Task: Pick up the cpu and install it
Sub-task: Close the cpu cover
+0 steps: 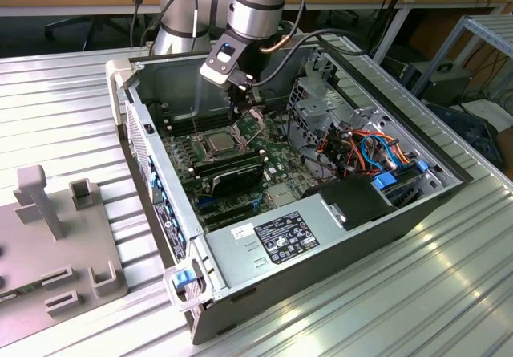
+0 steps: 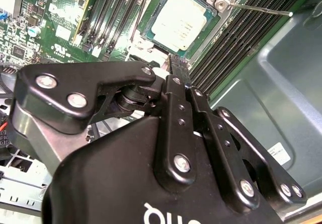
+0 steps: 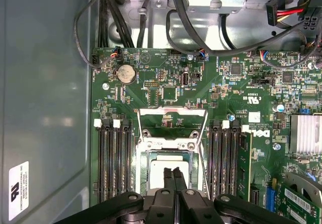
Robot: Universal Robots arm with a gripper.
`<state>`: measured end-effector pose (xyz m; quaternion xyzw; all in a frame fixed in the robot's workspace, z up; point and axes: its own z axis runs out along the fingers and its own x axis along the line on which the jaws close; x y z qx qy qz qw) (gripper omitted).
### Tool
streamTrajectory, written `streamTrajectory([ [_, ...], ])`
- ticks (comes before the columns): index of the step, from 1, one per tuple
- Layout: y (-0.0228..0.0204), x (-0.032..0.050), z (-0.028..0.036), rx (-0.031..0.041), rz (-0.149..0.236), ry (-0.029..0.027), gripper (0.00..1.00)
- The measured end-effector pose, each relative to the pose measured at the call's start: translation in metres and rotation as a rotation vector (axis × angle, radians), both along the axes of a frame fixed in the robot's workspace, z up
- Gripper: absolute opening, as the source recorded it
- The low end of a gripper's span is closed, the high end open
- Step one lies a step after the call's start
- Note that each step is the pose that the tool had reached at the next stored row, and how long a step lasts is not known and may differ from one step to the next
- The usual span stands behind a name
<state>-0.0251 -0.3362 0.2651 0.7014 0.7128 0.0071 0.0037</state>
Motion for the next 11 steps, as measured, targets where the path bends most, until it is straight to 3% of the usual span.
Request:
streamTrajectory([
  [11,0.0000,0.0048,0.0000,-0.0001,0.000,0.0000,0.11],
])
